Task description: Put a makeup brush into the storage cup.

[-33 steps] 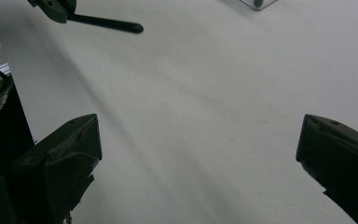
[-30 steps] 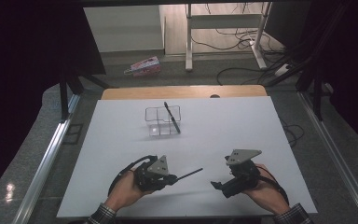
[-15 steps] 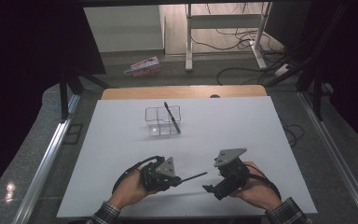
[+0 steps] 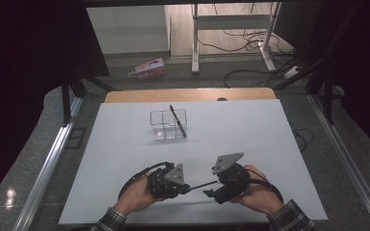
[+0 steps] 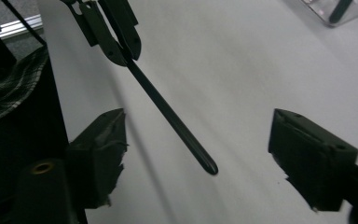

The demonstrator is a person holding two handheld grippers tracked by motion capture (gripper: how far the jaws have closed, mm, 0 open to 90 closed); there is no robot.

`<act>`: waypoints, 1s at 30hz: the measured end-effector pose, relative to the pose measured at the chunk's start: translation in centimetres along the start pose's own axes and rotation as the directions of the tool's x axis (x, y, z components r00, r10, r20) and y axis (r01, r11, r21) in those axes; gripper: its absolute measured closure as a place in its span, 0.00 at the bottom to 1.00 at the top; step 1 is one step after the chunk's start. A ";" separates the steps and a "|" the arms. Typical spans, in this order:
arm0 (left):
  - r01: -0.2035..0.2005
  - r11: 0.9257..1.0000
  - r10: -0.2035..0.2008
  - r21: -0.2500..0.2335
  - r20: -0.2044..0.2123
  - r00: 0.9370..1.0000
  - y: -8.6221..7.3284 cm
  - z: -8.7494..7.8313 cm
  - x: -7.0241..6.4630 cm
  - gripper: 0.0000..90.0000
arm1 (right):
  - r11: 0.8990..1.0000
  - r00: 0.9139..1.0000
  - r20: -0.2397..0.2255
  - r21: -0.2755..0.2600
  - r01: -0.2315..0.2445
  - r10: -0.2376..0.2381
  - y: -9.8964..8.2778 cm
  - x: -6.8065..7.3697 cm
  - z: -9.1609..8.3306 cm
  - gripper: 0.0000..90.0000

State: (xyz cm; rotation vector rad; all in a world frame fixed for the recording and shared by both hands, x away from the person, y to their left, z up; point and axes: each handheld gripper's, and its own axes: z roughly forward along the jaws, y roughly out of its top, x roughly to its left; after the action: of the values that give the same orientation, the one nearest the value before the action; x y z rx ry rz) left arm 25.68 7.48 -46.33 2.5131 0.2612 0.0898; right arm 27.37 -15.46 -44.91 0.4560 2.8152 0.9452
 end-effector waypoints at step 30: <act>0.026 0.999 -0.029 -0.046 -0.075 0.997 -0.3 -0.7 0.3 0.72 | 0.982 0.977 -0.158 0.101 0.159 -0.142 0.1 0.5 0.8 0.95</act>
State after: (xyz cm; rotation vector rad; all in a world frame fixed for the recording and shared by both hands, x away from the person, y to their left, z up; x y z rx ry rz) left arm 25.81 8.20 -45.93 2.4632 0.3212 0.1785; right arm 27.12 -14.83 -45.49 0.1856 2.9988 0.8254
